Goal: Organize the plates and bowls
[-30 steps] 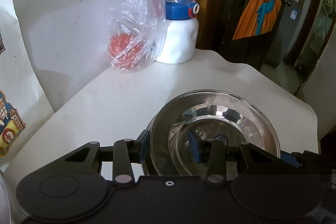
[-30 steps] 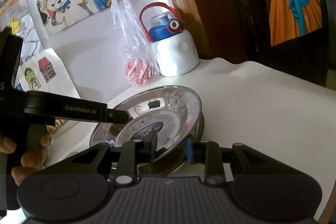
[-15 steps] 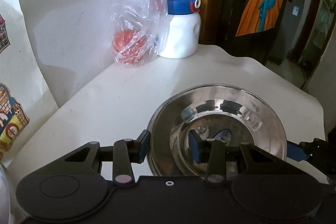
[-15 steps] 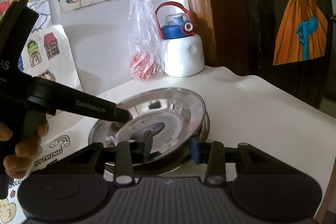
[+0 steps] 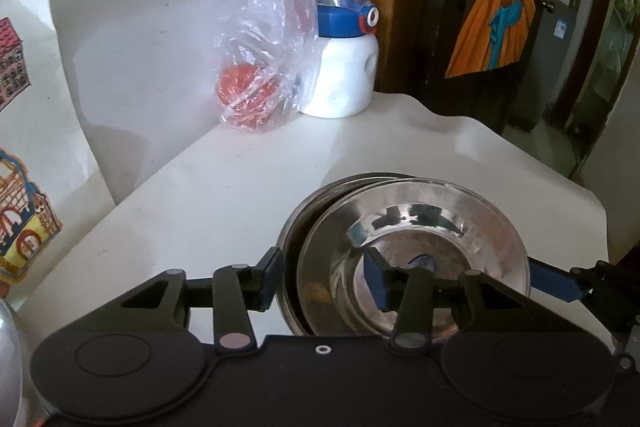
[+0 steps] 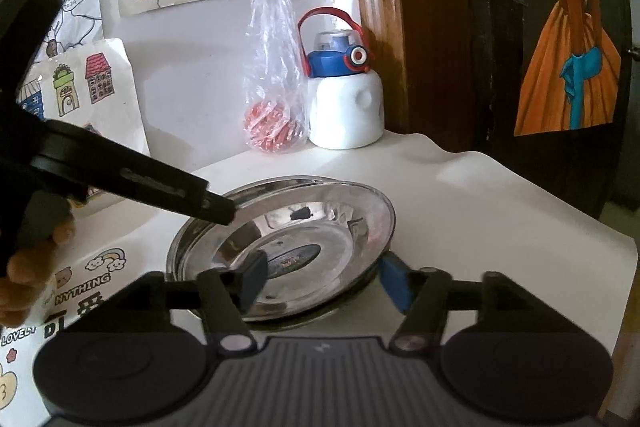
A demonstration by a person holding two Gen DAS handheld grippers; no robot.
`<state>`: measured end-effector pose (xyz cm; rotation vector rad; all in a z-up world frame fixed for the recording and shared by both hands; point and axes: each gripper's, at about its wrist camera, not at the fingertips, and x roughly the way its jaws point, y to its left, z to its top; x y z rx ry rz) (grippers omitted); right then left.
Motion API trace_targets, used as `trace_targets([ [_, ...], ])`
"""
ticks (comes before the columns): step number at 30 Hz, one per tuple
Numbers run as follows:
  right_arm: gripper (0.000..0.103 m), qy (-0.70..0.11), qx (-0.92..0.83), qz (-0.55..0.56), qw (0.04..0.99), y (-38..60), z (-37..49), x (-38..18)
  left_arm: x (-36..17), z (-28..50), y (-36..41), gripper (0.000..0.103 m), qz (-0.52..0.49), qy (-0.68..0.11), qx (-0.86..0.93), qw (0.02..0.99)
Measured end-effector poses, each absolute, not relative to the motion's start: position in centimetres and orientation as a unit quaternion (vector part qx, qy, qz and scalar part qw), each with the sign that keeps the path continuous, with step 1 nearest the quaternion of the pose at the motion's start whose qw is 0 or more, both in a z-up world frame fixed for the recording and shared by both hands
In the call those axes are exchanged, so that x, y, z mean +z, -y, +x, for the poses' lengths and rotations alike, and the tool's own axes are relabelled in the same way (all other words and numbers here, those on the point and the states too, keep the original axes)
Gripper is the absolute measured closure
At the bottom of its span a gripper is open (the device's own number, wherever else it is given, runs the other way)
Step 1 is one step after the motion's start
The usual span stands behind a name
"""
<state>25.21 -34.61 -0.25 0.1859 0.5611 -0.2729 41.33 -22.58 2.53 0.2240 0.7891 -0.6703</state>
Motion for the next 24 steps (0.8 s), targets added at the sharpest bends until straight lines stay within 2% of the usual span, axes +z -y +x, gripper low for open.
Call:
trace_targets([
  [1, 0.023, -0.273, -0.136, 0.091, 0.948, 34.6, 25.1, -0.3, 2.7, 41.2, 22.4, 0.051, 0.105, -0.376, -0.319, 0.864],
  [7, 0.016, -0.267, -0.138, 0.087, 0.95, 34.5, 24.6, -0.1, 3.8, 40.3, 21.2, 0.039, 0.089, -0.365, -0.313, 0.872],
  [9, 0.012, -0.257, -0.135, 0.089, 0.953, 34.2, 24.0, 0.4, 4.4, 39.9, 20.5, 0.028, 0.081, -0.356, -0.308, 0.879],
  [12, 0.005, -0.234, -0.134, 0.085, 0.959, 33.4, 23.0, 1.7, 5.5, 39.0, 19.1, 0.018, 0.066, -0.335, -0.297, 0.891],
  [17, 0.0, -0.197, -0.127, 0.084, 0.969, 32.0, 21.3, 4.4, 7.8, 37.1, 16.4, 0.005, 0.044, -0.295, -0.279, 0.913],
  [20, 0.0, -0.179, -0.125, 0.077, 0.973, 30.7, 20.5, 6.0, 9.5, 35.6, 14.3, 0.001, 0.037, -0.271, -0.273, 0.922],
  [24, 0.0, -0.163, -0.11, 0.073, 0.978, 28.7, 20.1, 7.7, 11.5, 33.7, 11.1, 0.001, 0.033, -0.244, -0.258, 0.934],
])
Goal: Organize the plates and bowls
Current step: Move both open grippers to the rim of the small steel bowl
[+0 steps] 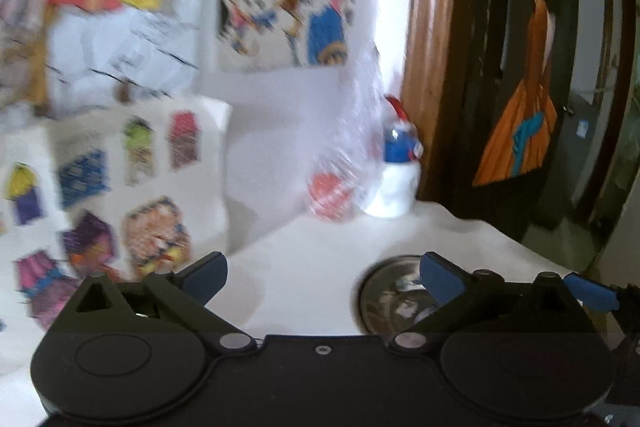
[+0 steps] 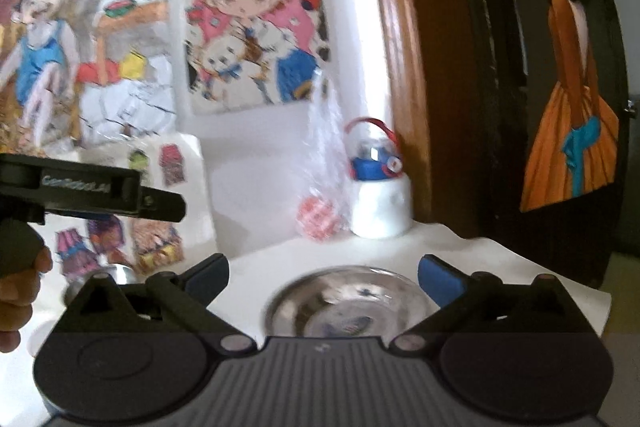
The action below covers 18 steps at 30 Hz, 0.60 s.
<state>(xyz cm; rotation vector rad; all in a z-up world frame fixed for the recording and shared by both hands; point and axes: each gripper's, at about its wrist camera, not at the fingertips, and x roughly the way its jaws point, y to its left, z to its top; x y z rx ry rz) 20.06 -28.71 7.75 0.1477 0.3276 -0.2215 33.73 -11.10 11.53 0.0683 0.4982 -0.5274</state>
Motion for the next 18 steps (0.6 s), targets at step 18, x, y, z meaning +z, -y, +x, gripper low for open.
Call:
trace_targets([
  [18, 0.0, -0.167, 0.016, 0.049, 0.985, 16.7, 23.9, 10.9, 12.6, 31.7, -9.3, 0.001, -0.004, -0.222, -0.064, 0.973],
])
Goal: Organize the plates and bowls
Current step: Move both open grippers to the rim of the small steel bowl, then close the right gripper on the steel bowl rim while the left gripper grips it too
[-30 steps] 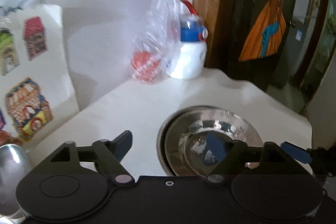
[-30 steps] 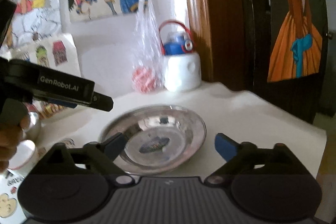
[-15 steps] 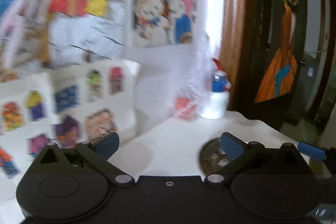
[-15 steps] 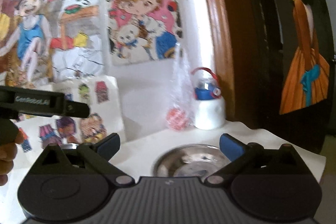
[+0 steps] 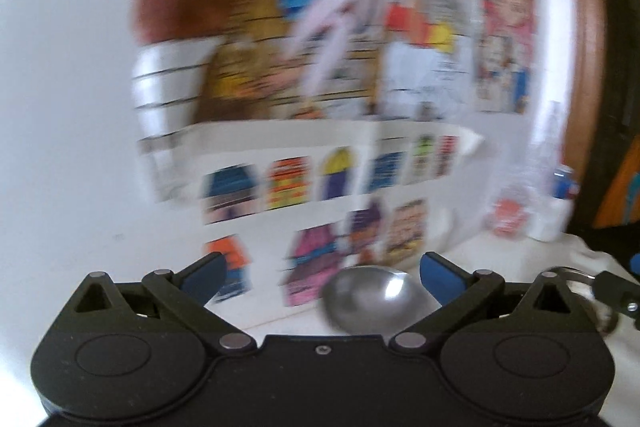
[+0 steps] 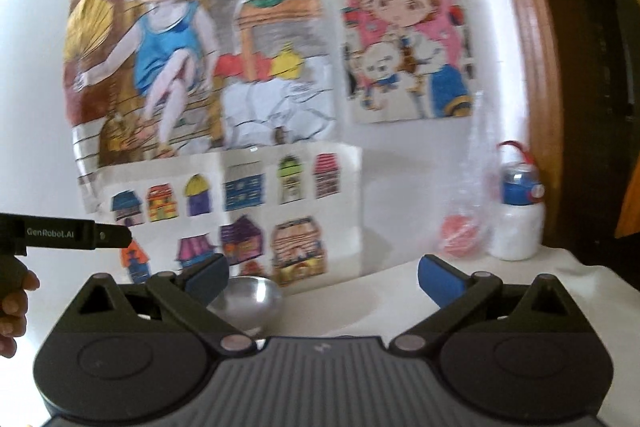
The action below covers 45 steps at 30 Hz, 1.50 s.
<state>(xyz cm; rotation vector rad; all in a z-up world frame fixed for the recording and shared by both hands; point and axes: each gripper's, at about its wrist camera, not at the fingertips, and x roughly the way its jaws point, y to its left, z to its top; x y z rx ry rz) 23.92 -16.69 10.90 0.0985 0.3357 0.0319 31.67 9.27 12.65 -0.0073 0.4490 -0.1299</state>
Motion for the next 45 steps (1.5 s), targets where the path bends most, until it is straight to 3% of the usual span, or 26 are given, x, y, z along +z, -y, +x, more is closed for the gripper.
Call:
trace_targets([
  [12, 0.0, -0.204, 0.044, 0.019, 0.978, 12.2, 28.3, 8.1, 8.4, 33.4, -13.5, 0.001, -0.006, -0.246, 0.013, 0.969],
  [33, 0.0, -0.284, 0.036, 0.046, 0.957, 12.9, 35.8, 1.9, 2.3, 40.4, -10.9, 0.001, -0.083, -0.327, -0.035, 0.941],
  [41, 0.0, -0.312, 0.034, 0.085, 0.946, 14.4, 38.1, 0.3, 1.5, 41.7, -9.0, 0.001, -0.07, -0.34, -0.04, 0.937],
  [45, 0.006, -0.324, 0.038, 0.093, 0.941, 14.5, 39.1, -0.1, 1.1, 42.3, -8.5, 0.001, -0.067, -0.345, -0.042, 0.935],
])
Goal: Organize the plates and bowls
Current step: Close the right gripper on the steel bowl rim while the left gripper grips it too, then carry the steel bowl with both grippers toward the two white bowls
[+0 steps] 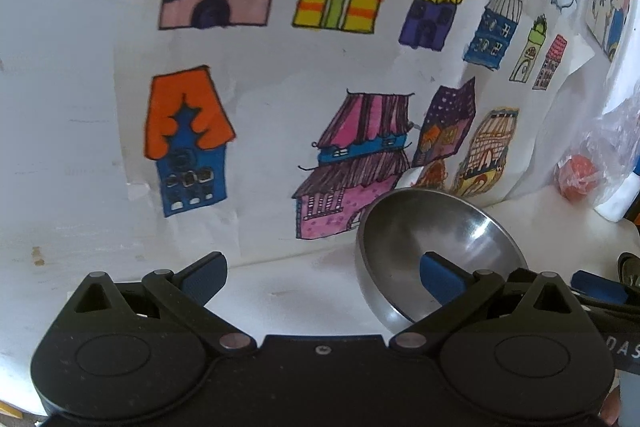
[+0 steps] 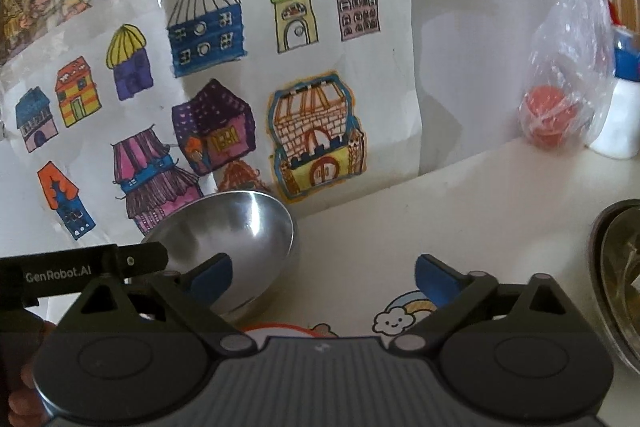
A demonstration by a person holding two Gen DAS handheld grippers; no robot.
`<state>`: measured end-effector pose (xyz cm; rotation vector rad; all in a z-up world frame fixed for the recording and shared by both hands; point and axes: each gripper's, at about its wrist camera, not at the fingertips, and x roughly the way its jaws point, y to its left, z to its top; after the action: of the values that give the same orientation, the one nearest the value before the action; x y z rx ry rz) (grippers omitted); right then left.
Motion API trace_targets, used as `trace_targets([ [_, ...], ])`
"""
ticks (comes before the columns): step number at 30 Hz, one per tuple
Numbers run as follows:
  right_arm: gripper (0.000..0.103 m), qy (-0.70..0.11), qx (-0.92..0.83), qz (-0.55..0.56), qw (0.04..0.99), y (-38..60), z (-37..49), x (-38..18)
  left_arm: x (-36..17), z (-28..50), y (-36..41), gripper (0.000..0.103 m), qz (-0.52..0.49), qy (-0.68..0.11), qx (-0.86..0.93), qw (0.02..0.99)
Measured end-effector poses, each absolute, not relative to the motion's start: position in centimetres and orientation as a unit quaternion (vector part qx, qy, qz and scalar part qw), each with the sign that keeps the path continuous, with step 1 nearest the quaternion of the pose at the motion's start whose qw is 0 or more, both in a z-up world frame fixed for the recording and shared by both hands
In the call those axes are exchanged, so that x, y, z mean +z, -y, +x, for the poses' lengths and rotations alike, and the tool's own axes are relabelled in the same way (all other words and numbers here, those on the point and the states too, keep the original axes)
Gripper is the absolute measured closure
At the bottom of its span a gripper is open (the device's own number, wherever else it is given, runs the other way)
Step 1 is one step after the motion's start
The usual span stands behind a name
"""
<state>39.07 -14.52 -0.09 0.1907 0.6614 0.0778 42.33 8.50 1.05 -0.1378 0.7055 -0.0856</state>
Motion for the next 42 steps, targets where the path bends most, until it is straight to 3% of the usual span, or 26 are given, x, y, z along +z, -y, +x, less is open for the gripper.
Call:
trace_targets([
  [2, 0.007, -0.331, 0.042, 0.099, 0.938, 14.6, 39.4, -0.2, 0.8, 42.8, -8.2, 0.001, -0.067, -0.351, -0.046, 0.933],
  [10, 0.03, -0.348, 0.062, 0.119, 0.928, 14.7, 40.2, -0.6, 0.6, 43.7, -7.9, 0.006, -0.078, -0.369, -0.056, 0.924],
  [15, 0.038, -0.359, 0.074, 0.131, 0.921, 14.4, 40.5, -0.8, 0.5, 44.0, -7.2, 0.022, -0.07, -0.375, -0.063, 0.922],
  [19, 0.059, -0.359, 0.083, 0.145, 0.918, 14.3, 40.5, -0.6, 0.4, 44.3, -6.9, 0.038, -0.079, -0.383, -0.071, 0.918],
  [21, 0.066, -0.361, 0.088, 0.149, 0.916, 14.1, 40.6, -0.5, 0.3, 44.4, -6.8, 0.051, -0.081, -0.388, -0.073, 0.915],
  [24, 0.074, -0.36, 0.093, 0.15, 0.916, 13.8, 40.5, -0.4, 0.0, 44.5, -7.4, 0.059, -0.092, -0.396, -0.07, 0.911],
  [29, 0.076, -0.364, 0.09, 0.162, 0.913, 13.9, 40.6, -0.4, 0.0, 44.4, -7.5, 0.07, -0.106, -0.398, -0.073, 0.909],
  [32, 0.078, -0.367, 0.091, 0.177, 0.909, 14.2, 40.7, -0.4, 0.2, 44.1, -7.3, 0.083, -0.104, -0.396, -0.08, 0.909],
  [42, 0.085, -0.342, 0.088, 0.193, 0.915, 14.7, 39.5, 1.3, 2.9, 42.8, -7.4, 0.085, -0.117, -0.369, -0.077, 0.919],
])
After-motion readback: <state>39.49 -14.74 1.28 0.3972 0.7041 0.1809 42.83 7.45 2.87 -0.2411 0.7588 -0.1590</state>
